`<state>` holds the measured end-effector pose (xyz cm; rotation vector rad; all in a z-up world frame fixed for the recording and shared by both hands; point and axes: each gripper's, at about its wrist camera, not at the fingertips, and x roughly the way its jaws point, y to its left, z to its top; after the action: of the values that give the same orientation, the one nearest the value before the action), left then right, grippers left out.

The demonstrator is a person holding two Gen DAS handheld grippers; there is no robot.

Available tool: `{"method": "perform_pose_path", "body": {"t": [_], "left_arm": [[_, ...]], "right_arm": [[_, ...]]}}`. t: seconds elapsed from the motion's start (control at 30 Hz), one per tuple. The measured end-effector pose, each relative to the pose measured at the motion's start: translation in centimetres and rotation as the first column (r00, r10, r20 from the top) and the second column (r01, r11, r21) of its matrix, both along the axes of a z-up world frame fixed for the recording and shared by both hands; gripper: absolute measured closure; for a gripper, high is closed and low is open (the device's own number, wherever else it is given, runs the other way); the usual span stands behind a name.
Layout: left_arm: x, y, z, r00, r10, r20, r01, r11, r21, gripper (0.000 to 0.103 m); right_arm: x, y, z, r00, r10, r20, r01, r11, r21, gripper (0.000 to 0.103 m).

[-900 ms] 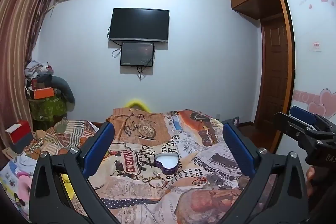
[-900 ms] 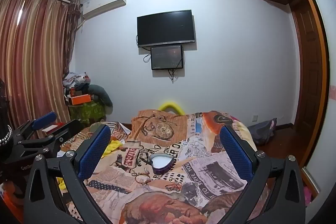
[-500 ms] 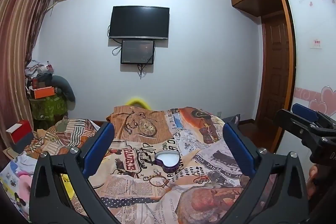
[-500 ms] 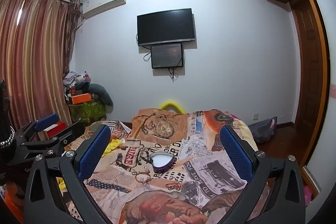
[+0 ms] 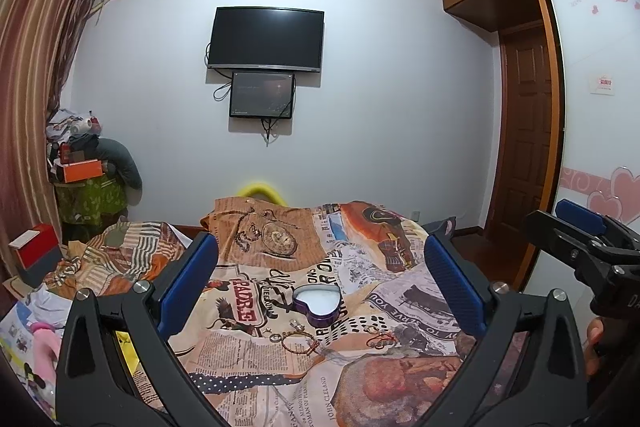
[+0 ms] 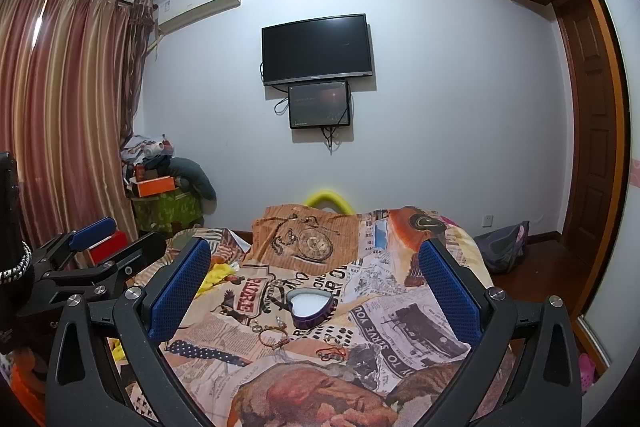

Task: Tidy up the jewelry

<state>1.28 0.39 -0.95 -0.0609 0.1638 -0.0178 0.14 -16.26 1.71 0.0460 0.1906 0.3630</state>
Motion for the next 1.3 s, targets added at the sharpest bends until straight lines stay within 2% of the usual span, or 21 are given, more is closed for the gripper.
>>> {"method": "perform_pose_path", "body": {"t": [1.3], "left_arm": [[0.25,0.08,0.21,1.0,-0.001,-0.002,0.001,1.0,-0.015,0.0]], "right_arm": [[0.34,0.22,-0.69,1.0,0.006,-0.014,-0.006,1.0,0.004,0.0]]}}
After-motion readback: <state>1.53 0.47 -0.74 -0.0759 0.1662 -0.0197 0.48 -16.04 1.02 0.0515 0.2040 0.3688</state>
